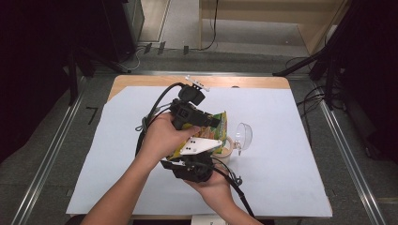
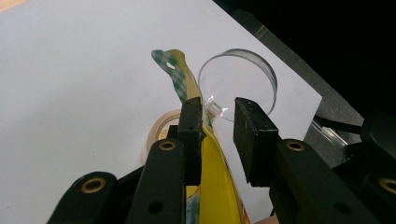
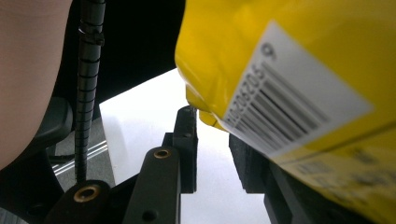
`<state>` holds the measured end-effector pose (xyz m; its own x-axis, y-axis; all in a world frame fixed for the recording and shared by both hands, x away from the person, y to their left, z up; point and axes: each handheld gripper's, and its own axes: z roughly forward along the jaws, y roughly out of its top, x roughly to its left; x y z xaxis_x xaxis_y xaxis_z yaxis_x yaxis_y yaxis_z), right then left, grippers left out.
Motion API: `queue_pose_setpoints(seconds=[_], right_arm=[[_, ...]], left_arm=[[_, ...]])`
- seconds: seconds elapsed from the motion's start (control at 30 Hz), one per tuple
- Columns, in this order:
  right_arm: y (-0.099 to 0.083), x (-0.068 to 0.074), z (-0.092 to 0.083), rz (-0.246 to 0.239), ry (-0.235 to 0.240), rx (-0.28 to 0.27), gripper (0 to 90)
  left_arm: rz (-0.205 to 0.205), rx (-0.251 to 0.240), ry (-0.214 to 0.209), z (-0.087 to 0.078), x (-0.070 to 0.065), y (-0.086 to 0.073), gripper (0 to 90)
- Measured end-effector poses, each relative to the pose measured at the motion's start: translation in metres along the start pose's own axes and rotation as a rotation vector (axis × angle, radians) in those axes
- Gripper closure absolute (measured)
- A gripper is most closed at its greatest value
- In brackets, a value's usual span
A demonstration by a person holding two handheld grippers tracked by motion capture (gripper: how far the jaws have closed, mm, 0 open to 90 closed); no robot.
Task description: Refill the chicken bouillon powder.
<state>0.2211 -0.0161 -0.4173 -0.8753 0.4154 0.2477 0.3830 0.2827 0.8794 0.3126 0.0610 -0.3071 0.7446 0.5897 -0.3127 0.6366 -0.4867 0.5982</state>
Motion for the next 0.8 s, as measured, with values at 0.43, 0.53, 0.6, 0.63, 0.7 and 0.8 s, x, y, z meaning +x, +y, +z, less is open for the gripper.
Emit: queue_pose_setpoints(seconds=[0.43,0.53,0.6,0.63,0.7,0.8], right_arm=[[-0.001,-0.0014,-0.0013,-0.002,-0.006,-0.003,73.9],[-0.0011,-0.0016,-0.0016,-0.002,-0.008,-0.003,74.0],[-0.0012,-0.0016,-0.0018,-0.002,-0.009,-0.002,74.0],[-0.0013,-0.0017,-0.002,-0.001,-0.009,-0.003,74.0],[-0.0014,-0.0018,-0.0023,-0.001,-0.011,-0.004,74.0],[-0.0015,-0.0021,-0.0032,-0.002,-0.014,-0.002,74.1]], left_arm=[[0.004,0.003,-0.005,0.0021,-0.0009,0.0015,73.1],[0.007,0.003,-0.005,0.0024,-0.001,0.0017,73.1],[0.007,0.004,-0.006,0.0027,-0.0013,0.002,73.1],[0.008,0.005,-0.005,0.0027,-0.0014,0.0022,73.2],[0.009,0.003,-0.006,0.0033,-0.0018,0.0024,73.1],[0.01,0.002,-0.009,0.004,-0.0024,0.0031,73.1]])
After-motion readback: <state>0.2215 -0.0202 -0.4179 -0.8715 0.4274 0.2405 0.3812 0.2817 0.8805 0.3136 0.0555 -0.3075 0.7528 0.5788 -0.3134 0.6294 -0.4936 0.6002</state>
